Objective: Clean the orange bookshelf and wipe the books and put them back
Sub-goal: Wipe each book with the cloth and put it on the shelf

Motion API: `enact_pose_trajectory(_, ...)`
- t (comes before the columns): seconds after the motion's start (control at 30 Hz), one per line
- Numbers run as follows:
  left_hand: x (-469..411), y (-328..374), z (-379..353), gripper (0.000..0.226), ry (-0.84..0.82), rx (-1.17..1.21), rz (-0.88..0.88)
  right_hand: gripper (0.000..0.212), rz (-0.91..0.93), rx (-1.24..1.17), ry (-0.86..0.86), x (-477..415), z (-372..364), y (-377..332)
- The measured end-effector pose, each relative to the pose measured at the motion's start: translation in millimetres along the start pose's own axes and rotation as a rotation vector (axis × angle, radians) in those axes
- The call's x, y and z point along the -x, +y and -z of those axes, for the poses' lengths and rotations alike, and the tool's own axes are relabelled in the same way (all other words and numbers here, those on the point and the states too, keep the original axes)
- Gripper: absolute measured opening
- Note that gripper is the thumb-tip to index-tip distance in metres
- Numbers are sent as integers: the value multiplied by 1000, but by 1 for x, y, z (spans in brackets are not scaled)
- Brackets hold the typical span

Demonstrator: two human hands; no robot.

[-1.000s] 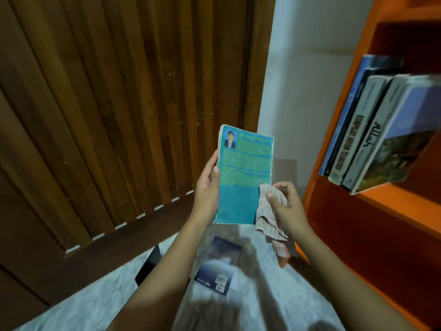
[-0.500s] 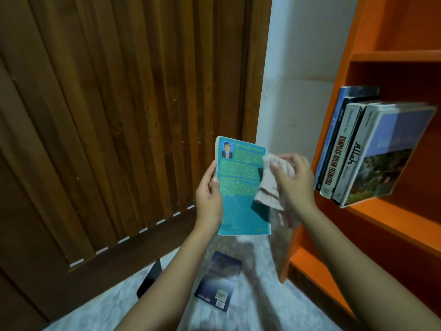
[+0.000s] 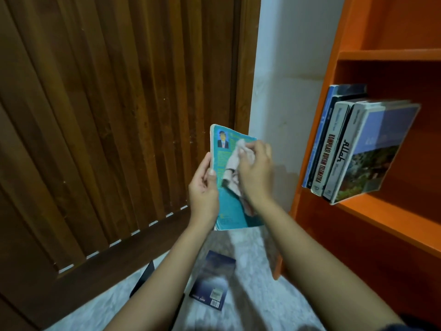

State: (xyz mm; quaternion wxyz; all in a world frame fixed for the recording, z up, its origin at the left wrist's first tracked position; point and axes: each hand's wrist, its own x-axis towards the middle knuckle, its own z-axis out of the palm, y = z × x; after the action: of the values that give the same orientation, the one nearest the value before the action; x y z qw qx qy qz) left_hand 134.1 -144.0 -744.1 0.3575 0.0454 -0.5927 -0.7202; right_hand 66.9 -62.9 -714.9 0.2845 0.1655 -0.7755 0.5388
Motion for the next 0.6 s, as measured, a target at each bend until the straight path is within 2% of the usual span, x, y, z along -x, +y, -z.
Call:
enact_pose_trajectory(0.07,-2,-1,-2,40,29,18,18,10,181,-7,-68,18,-8,-8)
enact_pose_trajectory(0.13,-6,-3,3,38,76,38,13,12,224,40,-63,20,-5,6)
enact_pose_trajectory(0.27,-11,-7,8,36,158,87,52,13,-112,97,23,11,11,45)
enact_pose_trajectory(0.33,-10,-9,2,36,182,100,80,13,-127,71,37,22,8,46)
enact_pose_trajectory(0.43,-13,-12,-5,37,226,135,104,11,40,9,-28,59,1,34)
enact_pose_trajectory(0.53,-18,-10,3,34,288,170,153,11,388,98,-153,88,1,40)
enact_pose_trajectory(0.6,-19,-8,13,33,290,192,186,13,485,143,-178,88,6,55)
